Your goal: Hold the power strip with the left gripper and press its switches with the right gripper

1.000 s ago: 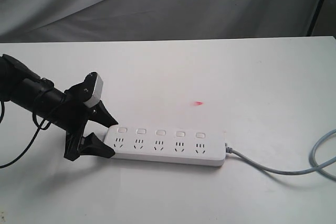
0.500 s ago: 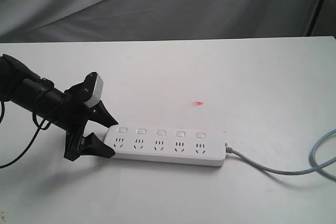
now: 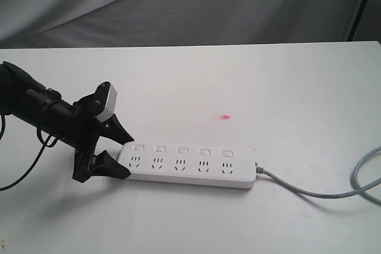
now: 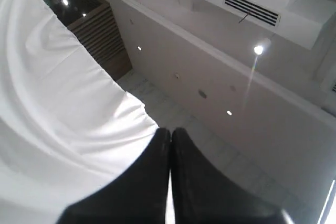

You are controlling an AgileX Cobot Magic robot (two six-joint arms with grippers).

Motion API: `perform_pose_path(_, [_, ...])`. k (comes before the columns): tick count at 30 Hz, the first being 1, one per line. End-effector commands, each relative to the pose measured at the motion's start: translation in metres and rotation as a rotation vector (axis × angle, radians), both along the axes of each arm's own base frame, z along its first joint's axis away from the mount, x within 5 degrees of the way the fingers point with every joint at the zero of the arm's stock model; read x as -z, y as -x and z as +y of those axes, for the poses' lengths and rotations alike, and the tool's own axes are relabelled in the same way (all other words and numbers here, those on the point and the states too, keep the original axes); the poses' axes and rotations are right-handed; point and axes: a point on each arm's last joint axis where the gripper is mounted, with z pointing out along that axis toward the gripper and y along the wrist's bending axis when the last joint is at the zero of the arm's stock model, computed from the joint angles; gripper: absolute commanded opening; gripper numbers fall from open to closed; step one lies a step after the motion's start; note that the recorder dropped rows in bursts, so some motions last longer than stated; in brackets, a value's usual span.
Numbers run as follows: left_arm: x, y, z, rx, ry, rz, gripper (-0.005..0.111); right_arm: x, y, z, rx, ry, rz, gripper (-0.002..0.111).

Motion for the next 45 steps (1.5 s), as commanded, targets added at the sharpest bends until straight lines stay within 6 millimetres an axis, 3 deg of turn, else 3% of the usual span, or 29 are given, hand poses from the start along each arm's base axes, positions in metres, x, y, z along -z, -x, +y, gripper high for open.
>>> perform_pose_path(1, [0.013, 0.000, 0.002, 0.005, -0.055, -0.004, 0.056, 0.004, 0.027, 0.000, 0.001, -0.013, -0.067, 0.000])
perform_pose_path(5, [0.013, 0.000, 0.002, 0.005, -0.055, -0.004, 0.056, 0.014, 0.065, -0.001, 0.000, -0.015, -0.165, 0.000])
perform_pose_path(9, [0.013, 0.000, 0.002, 0.005, -0.055, -0.004, 0.056, 0.022, 0.089, -0.002, 0.000, -0.016, -0.229, 0.000])
perform_pose_path(17, [0.013, 0.000, 0.002, 0.005, -0.055, -0.004, 0.056, 0.034, 0.119, -0.002, -0.001, -0.018, -0.311, 0.000])
perform_pose_path(45, [0.013, 0.000, 0.002, 0.005, -0.055, -0.004, 0.056, 0.035, 0.121, -0.002, -0.019, -0.030, -0.314, 0.000])
